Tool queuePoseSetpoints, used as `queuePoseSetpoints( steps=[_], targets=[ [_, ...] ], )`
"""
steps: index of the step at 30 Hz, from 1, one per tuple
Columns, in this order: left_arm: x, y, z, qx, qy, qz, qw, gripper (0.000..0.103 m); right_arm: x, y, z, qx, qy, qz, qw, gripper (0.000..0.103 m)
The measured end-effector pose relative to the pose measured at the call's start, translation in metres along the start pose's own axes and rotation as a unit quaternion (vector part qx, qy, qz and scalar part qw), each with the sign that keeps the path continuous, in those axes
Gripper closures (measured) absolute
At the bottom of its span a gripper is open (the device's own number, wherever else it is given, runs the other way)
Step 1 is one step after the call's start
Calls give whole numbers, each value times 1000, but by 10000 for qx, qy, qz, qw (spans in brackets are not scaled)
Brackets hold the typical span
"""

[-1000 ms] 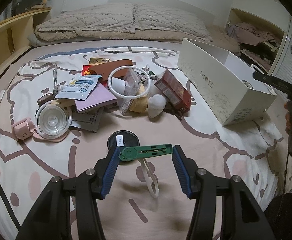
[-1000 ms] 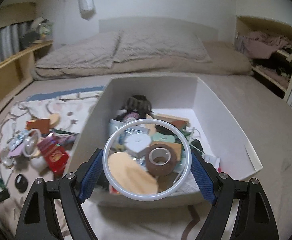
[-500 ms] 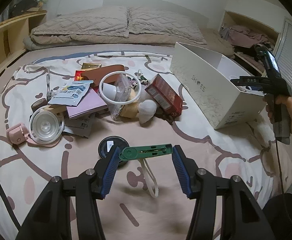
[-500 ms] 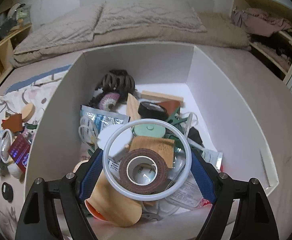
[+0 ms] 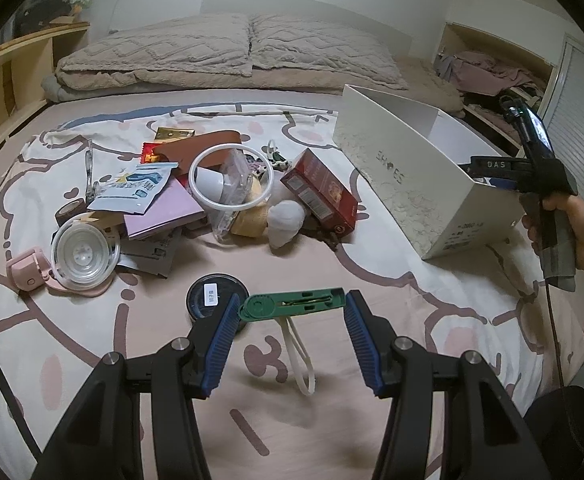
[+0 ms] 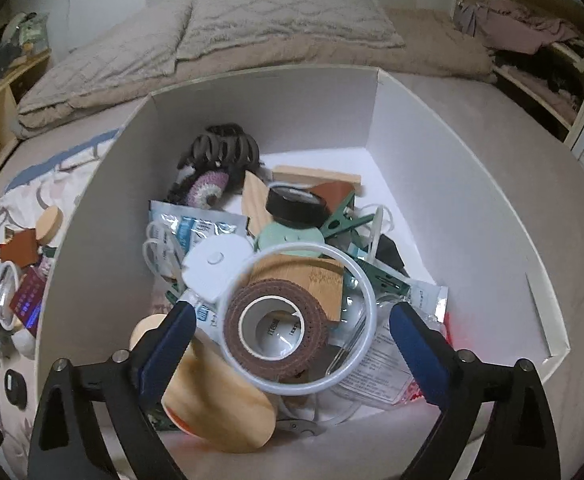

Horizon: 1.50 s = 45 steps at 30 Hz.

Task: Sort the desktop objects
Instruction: 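Open the right gripper to drop the white ring into the box, then carry the green clip over the white box and open the left gripper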

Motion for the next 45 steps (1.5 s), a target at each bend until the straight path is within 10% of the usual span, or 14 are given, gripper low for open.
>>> queuePoseSetpoints(
  steps=[20, 45],
  targets=[
    [46, 62, 2, -428, 418, 482, 9970, 49, -31, 26, -60, 1028, 1899, 869, 9725, 0],
    [156, 173, 80, -692, 185, 632, 9954, 49, -39, 52, -77, 1544, 2533, 1231, 9470, 0]
  ],
)
Point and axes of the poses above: each gripper's, at about its wrist camera, not at the fingertips, and z roughly the way its jaws point, y to its right, x to its top, the point moved 2 cm from there along z, roughly the way its jaws point, and after that the axes turned 8 degrees about -y, right-handed, at the moved point
